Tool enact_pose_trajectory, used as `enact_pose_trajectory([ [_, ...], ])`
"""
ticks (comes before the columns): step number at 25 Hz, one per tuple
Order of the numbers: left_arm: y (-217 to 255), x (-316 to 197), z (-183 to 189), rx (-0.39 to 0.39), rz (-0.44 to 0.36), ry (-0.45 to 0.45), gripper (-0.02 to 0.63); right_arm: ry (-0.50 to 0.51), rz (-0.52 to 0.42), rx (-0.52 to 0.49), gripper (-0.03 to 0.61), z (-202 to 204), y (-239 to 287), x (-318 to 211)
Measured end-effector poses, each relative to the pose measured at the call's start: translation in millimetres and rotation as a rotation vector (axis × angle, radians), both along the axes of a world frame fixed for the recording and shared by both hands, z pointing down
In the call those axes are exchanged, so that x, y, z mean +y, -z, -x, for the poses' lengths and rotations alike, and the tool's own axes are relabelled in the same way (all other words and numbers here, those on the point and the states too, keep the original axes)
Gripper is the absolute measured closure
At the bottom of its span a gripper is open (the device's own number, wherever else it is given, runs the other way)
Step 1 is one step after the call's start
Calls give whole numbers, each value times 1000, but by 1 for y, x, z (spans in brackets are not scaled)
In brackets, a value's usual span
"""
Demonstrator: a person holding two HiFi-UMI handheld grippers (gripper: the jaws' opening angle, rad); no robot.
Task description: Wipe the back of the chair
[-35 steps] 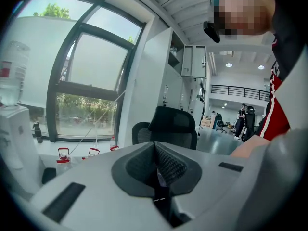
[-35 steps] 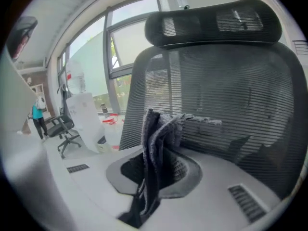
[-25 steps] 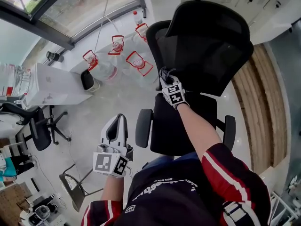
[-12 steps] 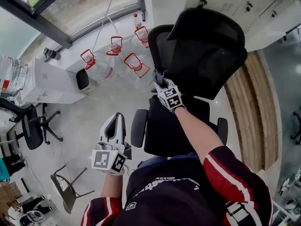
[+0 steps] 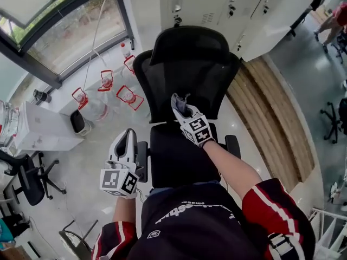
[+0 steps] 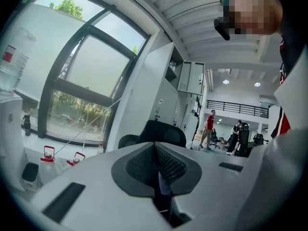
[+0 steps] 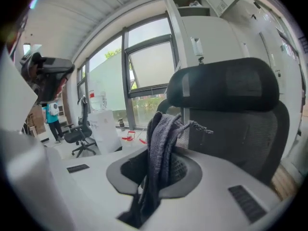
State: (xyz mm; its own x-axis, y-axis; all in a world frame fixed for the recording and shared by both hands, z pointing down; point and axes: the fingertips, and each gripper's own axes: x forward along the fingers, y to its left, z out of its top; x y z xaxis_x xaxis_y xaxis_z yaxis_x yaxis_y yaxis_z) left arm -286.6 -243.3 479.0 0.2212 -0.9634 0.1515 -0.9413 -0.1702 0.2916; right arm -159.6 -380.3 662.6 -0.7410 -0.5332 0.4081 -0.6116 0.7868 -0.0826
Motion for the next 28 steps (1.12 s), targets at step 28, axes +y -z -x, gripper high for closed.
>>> enact_pose_trajectory([
  [28, 98, 29, -283, -100, -127, -182, 588, -39, -110, -213, 508, -295, 248, 160],
])
